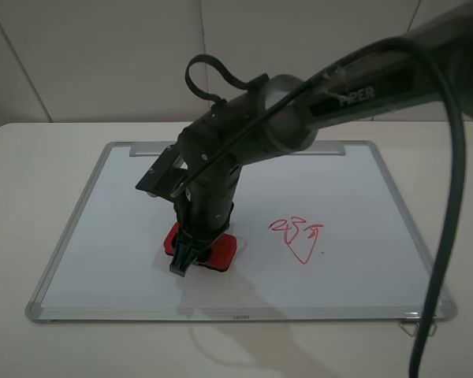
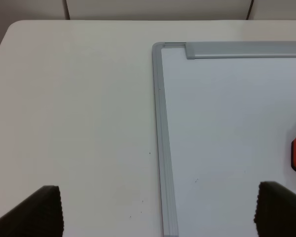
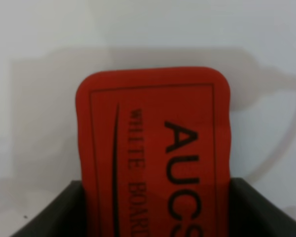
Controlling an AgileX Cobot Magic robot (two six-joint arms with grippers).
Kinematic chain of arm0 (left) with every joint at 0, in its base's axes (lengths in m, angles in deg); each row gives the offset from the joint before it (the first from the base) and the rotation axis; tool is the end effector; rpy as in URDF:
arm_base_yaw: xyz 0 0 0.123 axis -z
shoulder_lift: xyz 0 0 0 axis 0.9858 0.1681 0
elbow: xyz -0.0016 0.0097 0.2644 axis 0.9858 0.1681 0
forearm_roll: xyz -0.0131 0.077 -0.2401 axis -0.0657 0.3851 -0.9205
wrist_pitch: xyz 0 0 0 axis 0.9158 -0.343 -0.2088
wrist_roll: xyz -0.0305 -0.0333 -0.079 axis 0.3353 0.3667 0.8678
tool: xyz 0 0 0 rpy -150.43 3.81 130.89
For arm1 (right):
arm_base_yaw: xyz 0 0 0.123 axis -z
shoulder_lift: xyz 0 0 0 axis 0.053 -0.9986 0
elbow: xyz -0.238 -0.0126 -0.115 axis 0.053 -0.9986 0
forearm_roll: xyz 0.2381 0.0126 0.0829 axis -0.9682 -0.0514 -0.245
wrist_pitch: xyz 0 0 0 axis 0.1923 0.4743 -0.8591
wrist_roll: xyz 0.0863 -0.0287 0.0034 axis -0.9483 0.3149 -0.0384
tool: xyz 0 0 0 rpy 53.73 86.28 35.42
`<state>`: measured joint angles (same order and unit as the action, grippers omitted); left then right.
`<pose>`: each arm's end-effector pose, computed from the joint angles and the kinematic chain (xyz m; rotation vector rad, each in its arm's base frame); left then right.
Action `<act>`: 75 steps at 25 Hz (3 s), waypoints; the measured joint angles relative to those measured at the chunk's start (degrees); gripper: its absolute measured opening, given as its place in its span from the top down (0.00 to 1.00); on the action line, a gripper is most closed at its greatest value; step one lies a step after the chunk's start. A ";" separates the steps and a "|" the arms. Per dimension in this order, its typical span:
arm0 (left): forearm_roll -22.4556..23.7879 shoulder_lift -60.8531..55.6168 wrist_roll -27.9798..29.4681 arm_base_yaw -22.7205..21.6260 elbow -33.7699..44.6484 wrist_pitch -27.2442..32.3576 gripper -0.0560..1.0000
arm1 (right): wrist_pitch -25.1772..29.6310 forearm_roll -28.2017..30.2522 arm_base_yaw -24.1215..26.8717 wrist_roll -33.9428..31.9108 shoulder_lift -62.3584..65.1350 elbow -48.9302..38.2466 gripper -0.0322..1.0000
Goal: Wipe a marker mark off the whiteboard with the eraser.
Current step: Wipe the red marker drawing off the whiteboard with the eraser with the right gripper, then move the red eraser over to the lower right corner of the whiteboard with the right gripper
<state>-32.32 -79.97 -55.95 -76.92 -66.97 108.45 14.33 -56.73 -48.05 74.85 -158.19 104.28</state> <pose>0.0152 -0.0008 0.2762 0.0338 2.0478 -0.0537 0.2584 0.3112 0.0855 -1.6307 2.4309 0.0022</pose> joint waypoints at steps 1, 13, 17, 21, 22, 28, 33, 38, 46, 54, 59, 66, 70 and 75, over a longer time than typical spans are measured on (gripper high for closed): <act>0.00 0.00 0.00 0.00 0.00 0.00 0.21 | -0.52 0.46 0.71 0.00 0.30 -0.78 0.49; 0.00 0.00 0.00 0.00 0.00 0.00 0.21 | 1.00 2.56 4.99 -0.18 7.22 -4.59 0.49; 0.00 0.00 0.00 0.00 0.00 0.00 0.21 | 0.82 2.63 8.79 -1.88 12.14 -4.59 0.49; 0.00 0.00 0.00 0.00 0.00 0.00 0.21 | 1.40 3.28 15.56 -5.66 13.28 -4.59 0.49; 0.00 0.00 0.00 0.00 0.00 0.00 0.21 | 1.92 3.35 17.20 -6.99 13.28 -4.59 0.49; 0.00 0.00 0.00 0.00 0.00 0.00 0.21 | 6.39 3.70 28.38 -14.93 13.28 -4.88 0.49; 0.00 0.00 0.00 0.00 0.00 0.00 0.21 | 5.30 3.78 33.04 -20.85 15.61 -9.50 0.49; 0.00 0.00 0.00 0.00 0.00 0.00 0.21 | 4.84 6.79 36.35 -28.53 17.97 -15.28 0.49; 0.00 0.00 0.00 0.00 0.00 0.00 0.21 | -2.75 10.16 36.93 -35.90 18.69 -23.62 0.49; 0.00 0.00 0.00 0.00 0.00 0.00 0.21 | -5.57 14.28 36.93 -43.06 18.69 -24.76 0.49; 0.00 0.00 0.00 0.00 0.00 0.00 0.21 | -3.72 14.43 36.48 -43.25 19.38 -26.93 0.49; 0.00 0.00 0.00 0.00 0.00 0.00 0.21 | -6.36 12.45 35.62 -43.47 24.52 -33.46 0.49; 0.00 0.00 0.00 0.00 0.00 0.00 0.21 | -6.57 12.03 35.57 -43.47 25.26 -35.49 0.49; 0.00 0.00 0.00 0.00 0.00 0.00 0.21 | -6.61 11.09 35.57 -43.47 25.26 -37.30 0.49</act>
<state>-32.32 -79.97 -55.95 -76.92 -66.97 108.45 7.72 -45.65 -12.48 31.38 -132.94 66.99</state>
